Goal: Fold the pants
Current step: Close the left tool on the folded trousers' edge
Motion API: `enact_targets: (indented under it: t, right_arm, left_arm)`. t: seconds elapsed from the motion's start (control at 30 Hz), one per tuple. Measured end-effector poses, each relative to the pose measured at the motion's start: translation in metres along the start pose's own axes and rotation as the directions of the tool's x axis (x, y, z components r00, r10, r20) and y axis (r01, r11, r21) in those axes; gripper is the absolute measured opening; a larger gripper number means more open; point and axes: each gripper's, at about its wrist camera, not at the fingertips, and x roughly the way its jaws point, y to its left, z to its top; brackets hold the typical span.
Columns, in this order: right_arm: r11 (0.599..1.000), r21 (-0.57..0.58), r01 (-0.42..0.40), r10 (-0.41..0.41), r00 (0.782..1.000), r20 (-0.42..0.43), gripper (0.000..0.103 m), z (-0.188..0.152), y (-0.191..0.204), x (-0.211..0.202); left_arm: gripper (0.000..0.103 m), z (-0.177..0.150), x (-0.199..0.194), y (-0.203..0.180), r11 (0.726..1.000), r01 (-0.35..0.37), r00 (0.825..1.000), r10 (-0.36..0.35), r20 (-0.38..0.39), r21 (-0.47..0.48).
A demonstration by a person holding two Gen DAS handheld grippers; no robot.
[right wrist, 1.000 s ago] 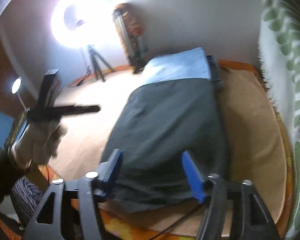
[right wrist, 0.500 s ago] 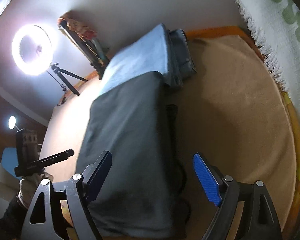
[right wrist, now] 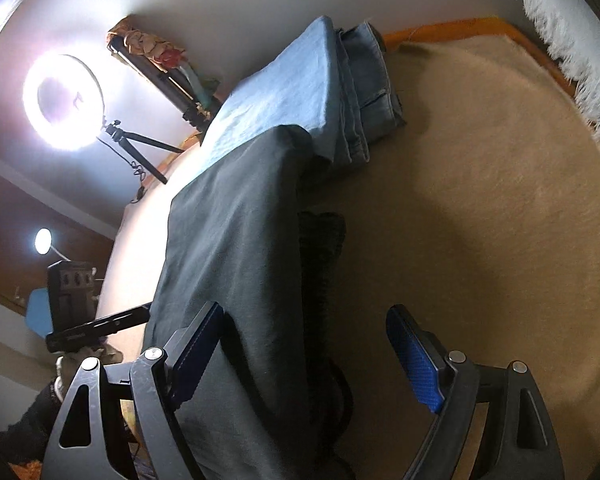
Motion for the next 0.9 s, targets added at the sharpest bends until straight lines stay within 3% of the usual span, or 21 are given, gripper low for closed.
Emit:
enact_targets:
  t: [0.3,0.4,0.5,0.63,0.67,0.73,0.9]
  right_arm:
    - [0.994,-0.006,-0.109,0.109,0.994,-0.015,0.086,-0.001,-0.007,0.012]
    - [0.983,0.010,-0.182,0.182,0.982,-0.055,0.066,0.000,-0.004,0.023]
    - [0.981,-0.019,-0.193,0.191,0.980,-0.063,0.062,-0.004,0.006,0.031]
    - [0.981,-0.003,-0.194,0.193,0.979,-0.061,0.049,-0.007,0.006,0.031]
    - [0.981,-0.007,-0.193,0.192,0.980,-0.058,0.047,-0.008,0.007,0.030]
    - [0.984,-0.022,-0.179,0.178,0.983,-0.044,0.042,-0.011,0.012,0.027]
    - [0.989,-0.027,-0.146,0.145,0.989,-0.011,0.035,-0.014,0.025,0.019]
  left_arm:
    - [0.056,0.001,0.005,-0.001,0.998,0.061,0.998,-0.061,-0.008,-0.016]
    - [0.056,0.001,0.008,-0.005,0.998,0.068,0.998,-0.068,-0.008,-0.006]
    - [0.056,0.002,0.012,-0.009,0.998,0.066,0.998,-0.066,-0.005,0.006]
    - [0.055,0.002,0.016,-0.016,0.997,0.064,0.998,-0.064,-0.006,0.035]
    - [0.052,0.003,0.016,-0.017,0.998,0.055,0.998,-0.055,-0.003,0.040]
    - [0.028,0.003,0.020,-0.018,0.998,0.046,0.999,-0.045,-0.008,0.039]
    - [0.011,0.002,0.018,-0.019,0.999,0.045,0.999,-0.046,0.026,0.030]
